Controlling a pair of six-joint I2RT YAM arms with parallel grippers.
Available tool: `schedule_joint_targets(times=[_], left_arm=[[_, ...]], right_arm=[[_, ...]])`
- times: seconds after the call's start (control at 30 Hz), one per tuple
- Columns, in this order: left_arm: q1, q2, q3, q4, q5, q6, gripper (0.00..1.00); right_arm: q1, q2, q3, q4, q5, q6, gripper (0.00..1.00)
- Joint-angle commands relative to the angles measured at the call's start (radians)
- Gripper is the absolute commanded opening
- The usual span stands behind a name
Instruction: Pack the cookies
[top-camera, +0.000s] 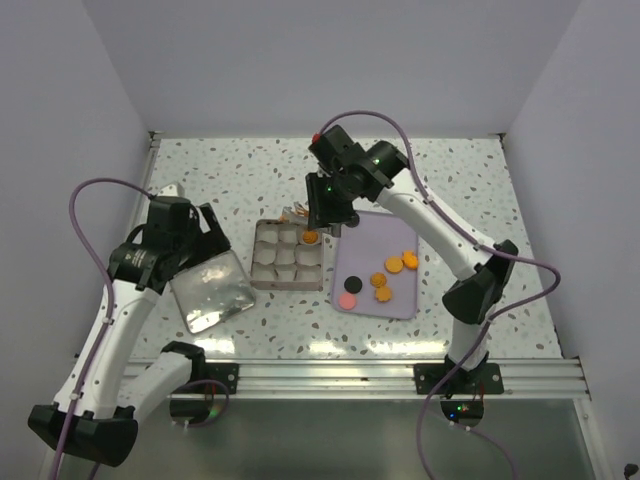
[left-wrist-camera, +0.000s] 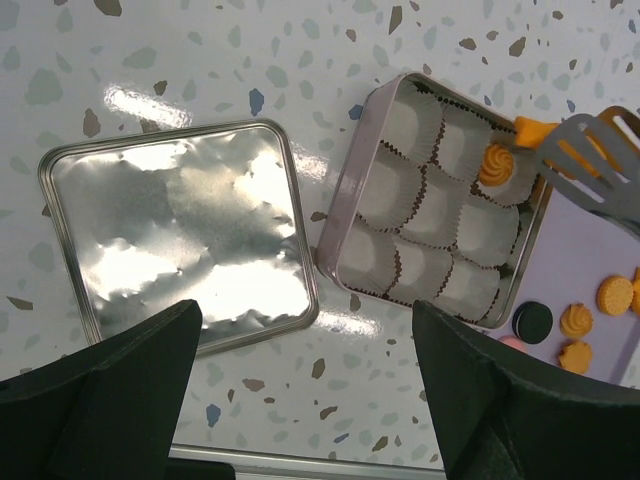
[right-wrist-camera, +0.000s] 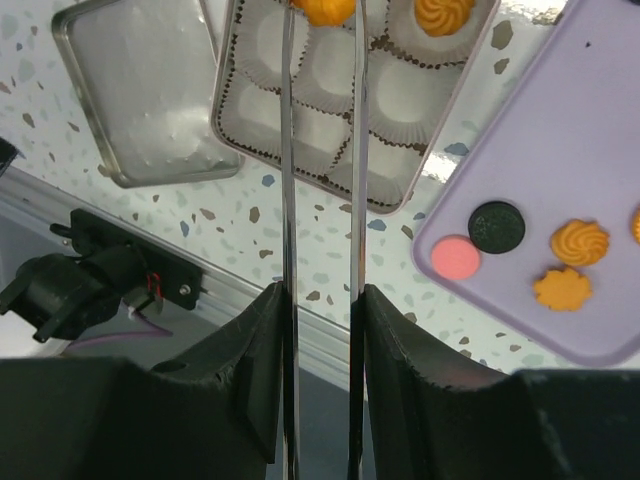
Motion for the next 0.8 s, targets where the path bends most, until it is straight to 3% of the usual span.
schedule_joint_targets(times=[0.0,0.77], left_arm=[[-0.006,-0.029,0.046,0.003,-0.015,0.03,0.92],[-0.004,-0.049,0.036,-0.028,-0.064,0.05,0.94]], right_arm=[[0.029,0.051,0.053,0.014,0.001,0.036,0.34],[0.041,0.221,0.106,0.017,0.093,0.036,0.33]])
